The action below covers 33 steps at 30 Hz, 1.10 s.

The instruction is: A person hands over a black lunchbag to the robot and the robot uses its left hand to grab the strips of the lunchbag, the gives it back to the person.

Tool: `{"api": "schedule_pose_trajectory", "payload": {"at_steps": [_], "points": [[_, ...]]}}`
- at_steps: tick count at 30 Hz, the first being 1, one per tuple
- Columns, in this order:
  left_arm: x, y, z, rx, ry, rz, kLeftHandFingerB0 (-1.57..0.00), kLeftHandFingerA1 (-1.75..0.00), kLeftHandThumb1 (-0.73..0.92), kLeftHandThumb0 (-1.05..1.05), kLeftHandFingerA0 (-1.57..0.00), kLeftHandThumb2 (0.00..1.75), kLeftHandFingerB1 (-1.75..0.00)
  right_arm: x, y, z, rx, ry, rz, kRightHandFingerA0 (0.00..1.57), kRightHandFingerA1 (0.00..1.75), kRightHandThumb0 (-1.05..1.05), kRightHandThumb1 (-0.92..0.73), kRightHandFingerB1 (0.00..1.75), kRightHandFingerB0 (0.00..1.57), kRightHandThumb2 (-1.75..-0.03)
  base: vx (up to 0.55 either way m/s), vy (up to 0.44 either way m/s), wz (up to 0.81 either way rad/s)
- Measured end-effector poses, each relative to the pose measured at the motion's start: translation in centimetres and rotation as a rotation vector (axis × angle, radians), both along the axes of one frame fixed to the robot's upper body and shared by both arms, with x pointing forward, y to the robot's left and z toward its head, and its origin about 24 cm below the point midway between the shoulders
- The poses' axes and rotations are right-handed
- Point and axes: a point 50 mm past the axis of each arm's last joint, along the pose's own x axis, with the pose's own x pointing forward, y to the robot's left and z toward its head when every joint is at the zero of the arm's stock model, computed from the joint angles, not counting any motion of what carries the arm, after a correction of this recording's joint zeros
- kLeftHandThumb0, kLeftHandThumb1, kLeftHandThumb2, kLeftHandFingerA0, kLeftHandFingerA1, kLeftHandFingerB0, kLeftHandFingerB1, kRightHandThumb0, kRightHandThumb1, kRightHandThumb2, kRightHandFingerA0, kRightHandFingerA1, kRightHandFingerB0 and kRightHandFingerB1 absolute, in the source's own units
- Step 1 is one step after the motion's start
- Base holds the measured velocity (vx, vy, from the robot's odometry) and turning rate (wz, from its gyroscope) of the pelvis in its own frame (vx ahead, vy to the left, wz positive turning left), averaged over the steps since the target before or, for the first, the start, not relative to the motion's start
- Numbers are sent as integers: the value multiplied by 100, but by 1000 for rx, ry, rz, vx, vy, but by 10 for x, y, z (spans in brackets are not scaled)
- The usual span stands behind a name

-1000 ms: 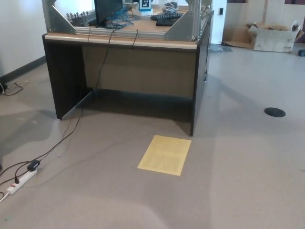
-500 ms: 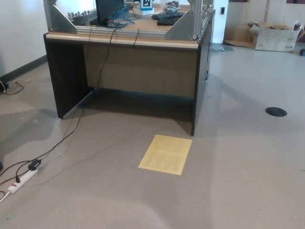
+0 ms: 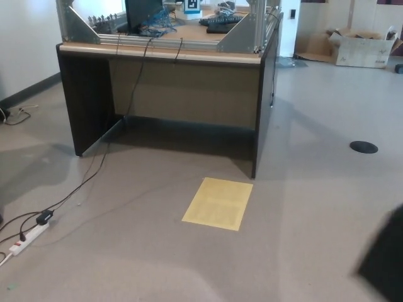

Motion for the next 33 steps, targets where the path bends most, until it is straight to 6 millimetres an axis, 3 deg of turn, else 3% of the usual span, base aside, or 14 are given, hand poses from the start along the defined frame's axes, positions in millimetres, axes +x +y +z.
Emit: {"api": "schedule_pose_trajectory", "payload": {"at_steps": [1, 2, 3, 4, 12, 13, 16, 19, 20, 25, 26, 27, 30, 33], "points": [[5, -1, 7, 8, -41, -15, -8, -50, 32, -25, -8, 87, -50, 0, 1, 0, 2, 2, 3, 47, 44, -57, -58, 30, 26, -58, 0, 0, 0], [9, -1, 16, 17, -86, -28, -17, -32, 50, -39, -22, 56, -28, 1, 1, 0, 2, -1, 5, 47, 45, -56, -58, 31, 26, -57, 0, 0, 0], [14, -2, 24, 24, -124, -41, -1, -48, 41, -24, -1, 91, -47, 2, 1, 1, 2, -4, 6, 47, 45, -55, -58, 31, 27, -57, 0, 0, 0], [18, -4, 30, 30, -156, -55, -13, -35, 48, -38, -13, 61, -31, 3, 1, 1, 2, -6, 7, 47, 45, -55, -58, 31, 27, -57, 0, 0, 0], [56, -31, 115, 130, -492, -233, -13, -35, 46, -48, -15, 63, -32, 4, 3, 1, 2, -6, 18, 49, 44, -59, -58, 31, 26, -58, 0, 0, 0], [59, -34, 123, 142, -523, -251, 0, -47, 37, -28, -1, 90, -47, 4, 3, 1, 2, -6, 19, 48, 44, -58, -58, 30, 26, -58, 0, 0, 0], [69, -51, 162, 195, -653, -334, 0, -48, 36, -30, 0, 90, -47, 6, 4, 1, 2, -8, 23, 49, 45, -60, -57, 31, 27, -58, 0, 0, 0], [75, -68, 191, 229, -755, -405, 0, -48, 34, -32, 0, 90, -47, 8, 5, 3, 1, -13, 27, 48, 44, -59, -58, 31, 26, -58, 0, 0, 0], [76, -76, 203, 244, -796, -437, -5, -34, 39, -65, -1, 69, -30, 9, 5, 3, 1, -15, 29, 48, 45, -60, -57, 31, 26, -58, 0, 0, 0], [77, -115, 252, 300, -958, -580, -3, -39, 41, -65, -7, 73, -30, 11, 7, 4, 1, -19, 36, 49, 44, -61, -61, 31, 27, -59, 0, 0, 0], [76, -123, 260, 308, -988, -608, -11, -30, 55, -59, -15, 58, -25, 11, 7, 4, 0, -19, 40, 50, 44, -62, -61, 31, 28, -59, 0, 0, 0], [76, -129, 267, 313, -1009, -631, -8, -37, 46, -67, -9, 73, -32, 11, 8, 4, 0, -18, 42, 48, 44, -62, -60, 31, 27, -59, 0, 0, 0], [74, -152, 285, 324, -1070, -707, -10, -30, 55, -61, -14, 58, -24, 12, 9, 3, -1, -17, 48, 48, 43, -62, -58, 31, 27, -58, 0, 0, 0], [73, -172, 299, 330, -1110, -774, -12, -42, 45, -74, -10, 74, -23, 12, 9, 3, -1, -16, 54, 46, 43, -60, -59, 30, 25, -58, 0, 0, 0]]}}
